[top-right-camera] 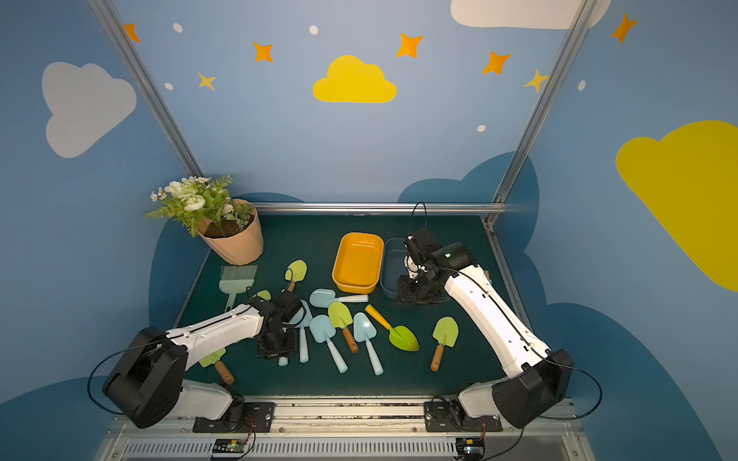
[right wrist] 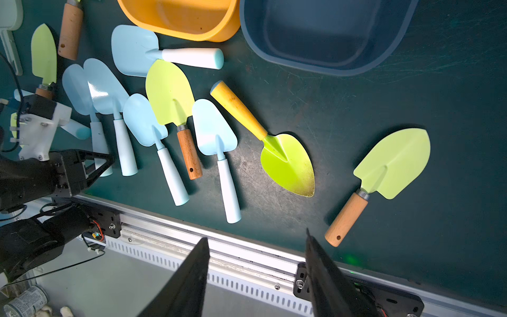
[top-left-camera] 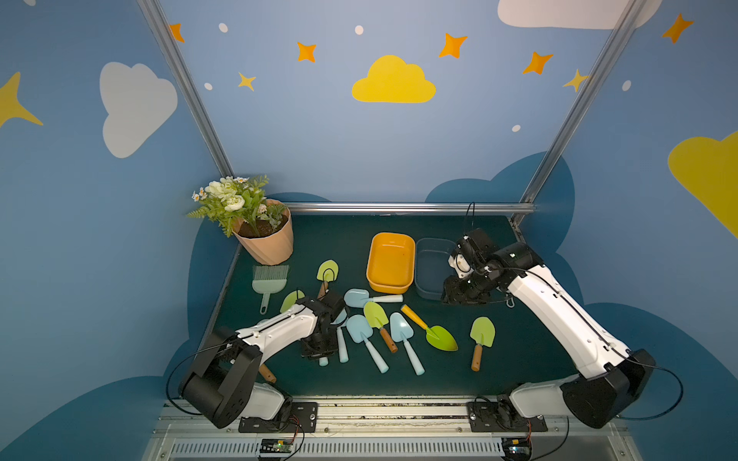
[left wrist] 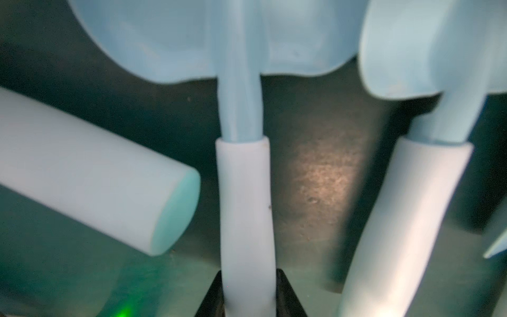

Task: Sort the small shovels by color and place them into the storage box
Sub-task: Pick up the shovel from the center of the board.

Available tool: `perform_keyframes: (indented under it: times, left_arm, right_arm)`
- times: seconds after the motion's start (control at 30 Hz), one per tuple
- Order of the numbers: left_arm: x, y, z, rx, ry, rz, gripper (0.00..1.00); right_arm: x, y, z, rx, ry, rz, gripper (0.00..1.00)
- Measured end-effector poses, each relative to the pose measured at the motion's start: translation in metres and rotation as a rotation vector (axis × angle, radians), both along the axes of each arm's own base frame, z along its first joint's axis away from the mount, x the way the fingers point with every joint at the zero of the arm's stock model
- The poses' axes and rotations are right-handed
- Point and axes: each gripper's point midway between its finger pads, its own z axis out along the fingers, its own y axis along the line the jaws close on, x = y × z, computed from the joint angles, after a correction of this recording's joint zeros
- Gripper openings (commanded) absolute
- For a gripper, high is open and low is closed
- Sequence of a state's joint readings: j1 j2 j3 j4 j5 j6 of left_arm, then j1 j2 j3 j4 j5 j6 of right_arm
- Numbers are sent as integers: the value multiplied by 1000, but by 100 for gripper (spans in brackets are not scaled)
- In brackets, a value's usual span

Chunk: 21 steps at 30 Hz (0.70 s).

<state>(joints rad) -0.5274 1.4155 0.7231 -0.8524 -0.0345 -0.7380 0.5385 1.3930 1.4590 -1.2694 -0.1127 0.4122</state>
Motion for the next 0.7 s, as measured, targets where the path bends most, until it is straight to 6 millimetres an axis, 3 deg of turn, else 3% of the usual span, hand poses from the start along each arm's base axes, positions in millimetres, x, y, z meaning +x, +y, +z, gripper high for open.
perform_keyframes:
  times: [0.37, 0.7]
  left_arm:
    - [-1, 1, 0, 3, 1, -9, 3]
    - [-2, 2, 7, -4, -7, -16, 3]
  right_arm:
    - [-1, 0, -1, -2, 3, 1, 57]
    - [-1, 2, -4, -9, 14, 9, 57]
